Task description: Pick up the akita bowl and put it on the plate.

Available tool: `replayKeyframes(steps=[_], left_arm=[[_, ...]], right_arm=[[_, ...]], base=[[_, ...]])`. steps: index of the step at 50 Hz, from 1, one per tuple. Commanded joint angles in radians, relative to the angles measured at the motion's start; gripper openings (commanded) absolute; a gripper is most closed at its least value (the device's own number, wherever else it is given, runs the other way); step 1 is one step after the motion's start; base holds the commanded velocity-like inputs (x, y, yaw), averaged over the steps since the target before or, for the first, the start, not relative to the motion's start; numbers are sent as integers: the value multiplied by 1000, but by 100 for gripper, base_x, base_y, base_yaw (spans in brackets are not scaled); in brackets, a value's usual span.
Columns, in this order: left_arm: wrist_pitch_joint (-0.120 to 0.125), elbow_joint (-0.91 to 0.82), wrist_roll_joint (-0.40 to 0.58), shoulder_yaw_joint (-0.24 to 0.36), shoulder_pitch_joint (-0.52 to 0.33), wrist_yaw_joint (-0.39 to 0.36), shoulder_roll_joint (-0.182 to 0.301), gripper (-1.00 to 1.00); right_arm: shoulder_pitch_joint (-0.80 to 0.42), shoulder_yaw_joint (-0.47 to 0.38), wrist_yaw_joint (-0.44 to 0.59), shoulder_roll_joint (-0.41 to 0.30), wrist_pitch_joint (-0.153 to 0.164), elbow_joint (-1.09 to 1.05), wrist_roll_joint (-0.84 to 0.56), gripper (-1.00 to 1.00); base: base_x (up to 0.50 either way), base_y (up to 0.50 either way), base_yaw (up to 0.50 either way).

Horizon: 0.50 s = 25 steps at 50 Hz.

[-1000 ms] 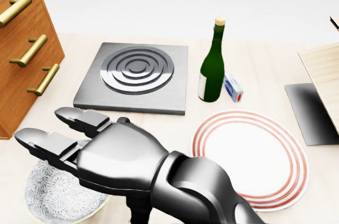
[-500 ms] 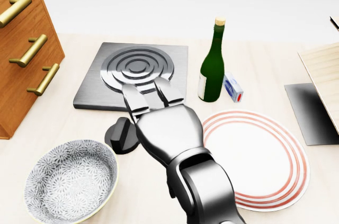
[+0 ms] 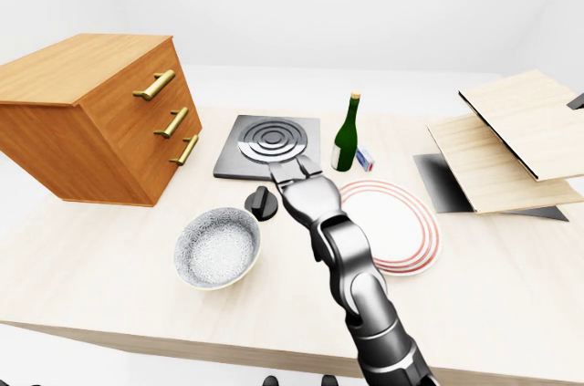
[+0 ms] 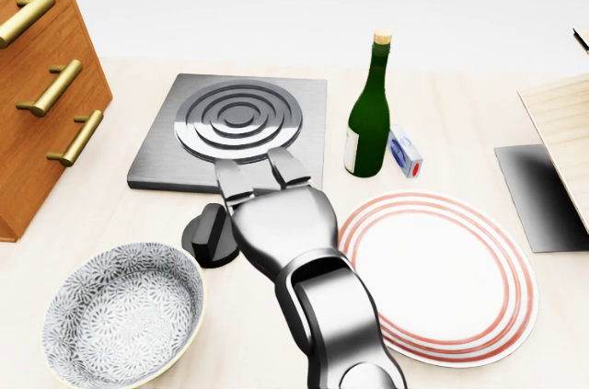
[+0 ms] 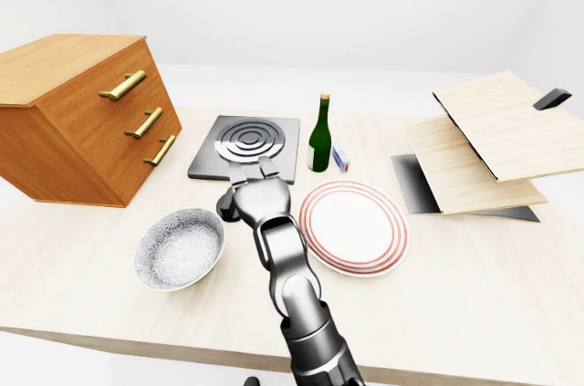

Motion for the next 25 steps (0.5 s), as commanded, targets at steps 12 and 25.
replayKeyframes(steps=[12,25], left_arm=[[0,-9,-3,0,4,0,-5,100],[0,-13,-9,1,6,0,-4,100]], right_arm=[[-24,9,0,16,0,67,-24,100],[-46,28,0,22,-49,86,-1,100]], base=[[0,0,0],[0,0,0]])
